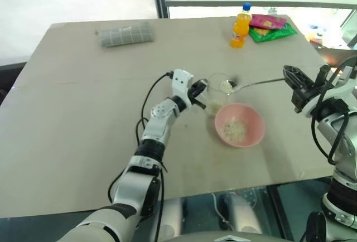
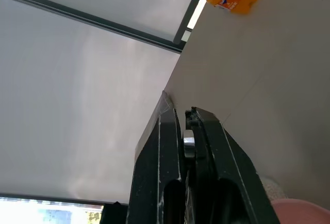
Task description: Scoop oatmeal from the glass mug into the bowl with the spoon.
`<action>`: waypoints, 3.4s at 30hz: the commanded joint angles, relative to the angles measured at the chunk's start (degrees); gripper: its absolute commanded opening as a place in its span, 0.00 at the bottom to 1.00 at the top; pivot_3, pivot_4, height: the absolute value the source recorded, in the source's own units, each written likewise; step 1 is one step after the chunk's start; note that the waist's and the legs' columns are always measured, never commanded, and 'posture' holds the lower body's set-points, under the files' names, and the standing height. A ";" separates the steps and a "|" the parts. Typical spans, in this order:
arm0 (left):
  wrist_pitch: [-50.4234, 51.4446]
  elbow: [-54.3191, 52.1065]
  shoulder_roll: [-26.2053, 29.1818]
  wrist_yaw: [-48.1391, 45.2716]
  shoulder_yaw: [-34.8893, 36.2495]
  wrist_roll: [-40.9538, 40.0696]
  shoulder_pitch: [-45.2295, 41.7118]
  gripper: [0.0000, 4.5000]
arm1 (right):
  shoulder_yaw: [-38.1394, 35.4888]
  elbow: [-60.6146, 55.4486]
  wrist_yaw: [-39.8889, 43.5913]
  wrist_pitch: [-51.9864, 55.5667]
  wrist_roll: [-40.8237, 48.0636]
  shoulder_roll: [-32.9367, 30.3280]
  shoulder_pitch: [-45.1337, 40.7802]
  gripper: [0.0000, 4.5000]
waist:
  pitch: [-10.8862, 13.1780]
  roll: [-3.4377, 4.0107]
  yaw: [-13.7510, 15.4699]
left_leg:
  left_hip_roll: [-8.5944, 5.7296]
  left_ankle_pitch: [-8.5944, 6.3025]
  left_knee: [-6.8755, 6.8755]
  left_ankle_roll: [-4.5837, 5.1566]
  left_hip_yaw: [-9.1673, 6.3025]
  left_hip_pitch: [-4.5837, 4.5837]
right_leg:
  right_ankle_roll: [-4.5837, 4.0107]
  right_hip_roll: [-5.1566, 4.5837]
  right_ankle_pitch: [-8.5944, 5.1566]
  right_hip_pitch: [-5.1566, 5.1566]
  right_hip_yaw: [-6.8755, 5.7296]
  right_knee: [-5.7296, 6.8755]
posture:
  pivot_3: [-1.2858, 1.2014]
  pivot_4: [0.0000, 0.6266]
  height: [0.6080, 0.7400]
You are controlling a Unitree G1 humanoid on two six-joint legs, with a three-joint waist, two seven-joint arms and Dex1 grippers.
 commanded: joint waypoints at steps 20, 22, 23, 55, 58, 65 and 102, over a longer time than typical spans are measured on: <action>-4.83 11.92 -0.97 -3.25 -0.34 1.79 -6.99 0.01 | 0.51 -13.29 0.81 -8.66 1.15 -6.64 14.21 0.00 | -0.02 -0.03 0.02 | -0.02 0.00 0.05 0.00 -0.02 0.10 | 0.01 0.00 0.00 0.14 0.05 -0.02 | 0.52 0.24 1.00; -5.09 11.88 -0.99 -3.23 -0.33 1.81 -6.90 0.01 | 1.13 -12.66 1.30 -8.15 1.15 -7.93 14.13 0.00 | -0.02 -0.03 0.01 | -0.02 0.00 0.05 0.00 -0.02 0.11 | 0.01 0.00 0.00 0.15 0.05 -0.02 | 0.52 0.24 1.00; -5.18 11.68 -1.01 -3.21 -0.22 1.69 -6.82 0.01 | 1.39 -12.23 1.62 -7.76 1.15 -8.73 14.00 0.00 | -0.02 -0.03 0.02 | -0.02 0.00 0.05 0.00 -0.02 0.11 | 0.01 0.00 0.00 0.15 0.05 -0.02 | 0.52 0.24 1.00; -2.31 2.06 0.36 0.78 0.57 1.34 -0.49 0.01 | 26.65 -0.09 26.98 26.74 -23.58 -44.24 -20.16 0.00 | -0.03 -0.06 0.03 | 0.05 -0.01 0.12 0.01 -0.06 0.09 | 0.01 0.02 0.01 0.16 0.06 -0.08 | 0.52 0.24 1.00; -2.31 2.05 0.35 0.89 0.52 1.35 -0.48 0.01 | 26.87 0.02 29.38 27.59 -26.67 -42.78 -21.09 0.00 | -0.03 -0.05 0.00 | 0.05 -0.01 0.12 0.01 -0.06 0.09 | 0.01 0.02 0.01 0.16 0.05 -0.08 | 0.52 0.24 1.00; -2.70 1.88 0.66 0.86 0.03 1.95 -0.35 0.01 | 24.51 0.74 31.77 29.57 -28.66 -40.58 -22.93 0.00 | -0.03 -0.05 0.02 | 0.05 -0.01 0.13 0.01 -0.07 0.09 | 0.01 0.02 0.01 0.15 0.05 -0.07 | 0.52 0.24 1.00; 4.30 -14.61 5.89 4.86 2.79 -0.12 8.56 0.00 | 23.16 24.97 35.04 21.46 -31.06 -15.07 -33.87 0.19 | -0.05 -0.07 -0.37 | 0.07 -0.01 0.10 0.02 -0.02 0.11 | 0.03 0.07 0.04 0.09 0.11 0.01 | 0.52 0.24 1.00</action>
